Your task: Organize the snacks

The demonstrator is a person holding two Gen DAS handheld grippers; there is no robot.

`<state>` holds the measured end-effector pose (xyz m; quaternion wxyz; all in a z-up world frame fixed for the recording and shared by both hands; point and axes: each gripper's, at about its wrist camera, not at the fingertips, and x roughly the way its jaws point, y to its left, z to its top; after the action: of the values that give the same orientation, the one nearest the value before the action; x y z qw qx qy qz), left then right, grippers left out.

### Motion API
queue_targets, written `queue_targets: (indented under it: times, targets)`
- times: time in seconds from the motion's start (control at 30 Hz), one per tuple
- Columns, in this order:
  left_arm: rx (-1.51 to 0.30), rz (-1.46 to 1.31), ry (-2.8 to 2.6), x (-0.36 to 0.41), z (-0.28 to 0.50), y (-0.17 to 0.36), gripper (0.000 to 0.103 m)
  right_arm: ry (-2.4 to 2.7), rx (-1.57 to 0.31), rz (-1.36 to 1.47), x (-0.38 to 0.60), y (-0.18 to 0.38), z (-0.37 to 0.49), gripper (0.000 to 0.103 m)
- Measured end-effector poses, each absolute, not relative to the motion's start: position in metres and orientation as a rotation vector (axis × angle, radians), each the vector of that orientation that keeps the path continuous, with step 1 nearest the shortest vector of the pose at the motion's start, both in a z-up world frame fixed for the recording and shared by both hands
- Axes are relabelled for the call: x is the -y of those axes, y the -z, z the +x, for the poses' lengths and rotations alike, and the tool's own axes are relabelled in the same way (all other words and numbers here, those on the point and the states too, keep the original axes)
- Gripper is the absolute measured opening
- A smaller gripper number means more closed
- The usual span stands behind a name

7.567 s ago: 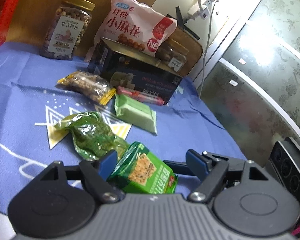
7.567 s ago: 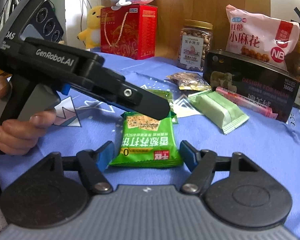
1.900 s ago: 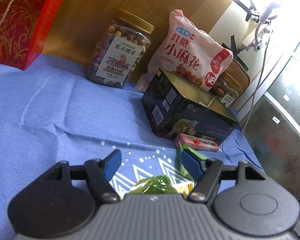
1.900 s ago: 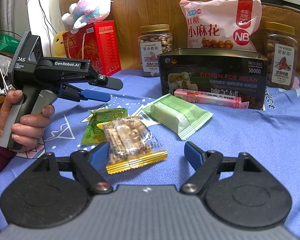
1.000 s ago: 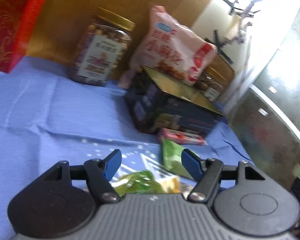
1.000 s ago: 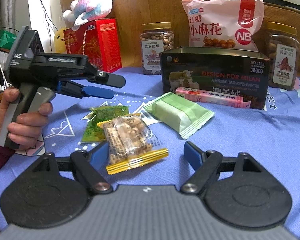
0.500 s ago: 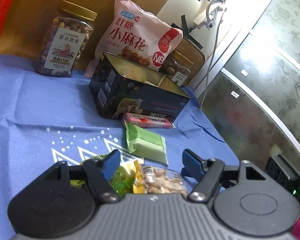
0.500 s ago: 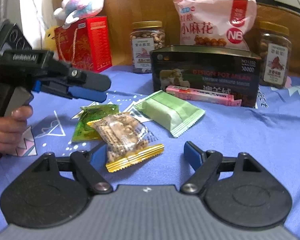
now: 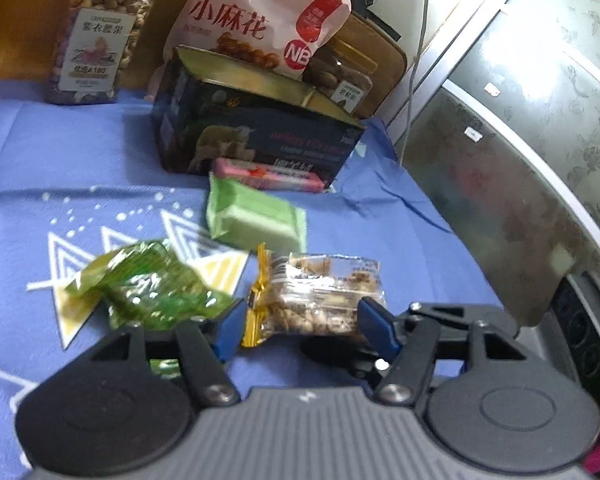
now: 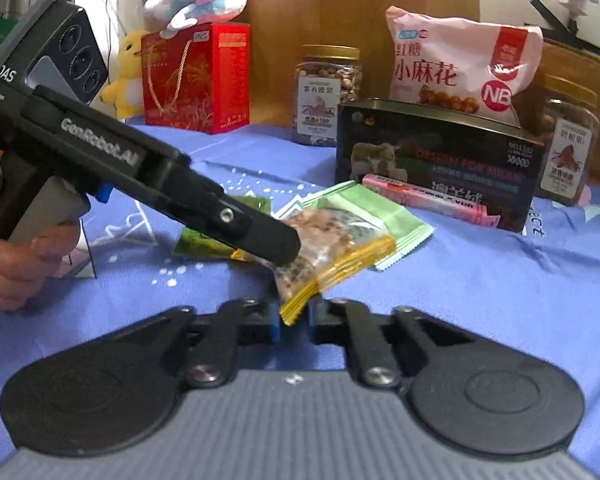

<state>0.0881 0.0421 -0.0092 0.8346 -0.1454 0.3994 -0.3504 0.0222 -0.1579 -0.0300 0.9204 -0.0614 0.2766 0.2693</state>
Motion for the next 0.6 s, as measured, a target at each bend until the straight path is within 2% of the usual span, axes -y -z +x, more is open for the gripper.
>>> queue_targets:
  times: [0.2,0.37,0.5,0.53,0.57,0.6]
  targets:
    - [-0.740,-0.260,0.749,-0.032,0.104,-0.030,0.061,-0.516,-0.447,-0.146,0.163,0.006,0.036,0.014]
    - [-0.641,-0.216,0.743,-0.019,0.142,-0.067,0.061,-0.497,-0.349,-0.186,0.167,-0.018,0.080,0.014]
    - [-0.619,-0.199,0.667,-0.009,0.186,-0.070,0.065,-0.475,-0.384,-0.160,0.169,-0.022,0.138,0.017]
    - [-0.630,-0.205,0.622,-0.008,0.200,-0.065,0.066,-0.457,-0.399,-0.161,0.169,-0.020,0.151,0.023]
    - [-0.657,-0.212,0.567,-0.007,0.212,-0.060,0.067,-0.434,-0.400,-0.172,0.169,-0.016,0.160,0.044]
    - [-0.685,-0.217,0.534,-0.006,0.220,-0.056,0.067,-0.426,-0.393,-0.170,0.171,-0.015,0.163,0.055]
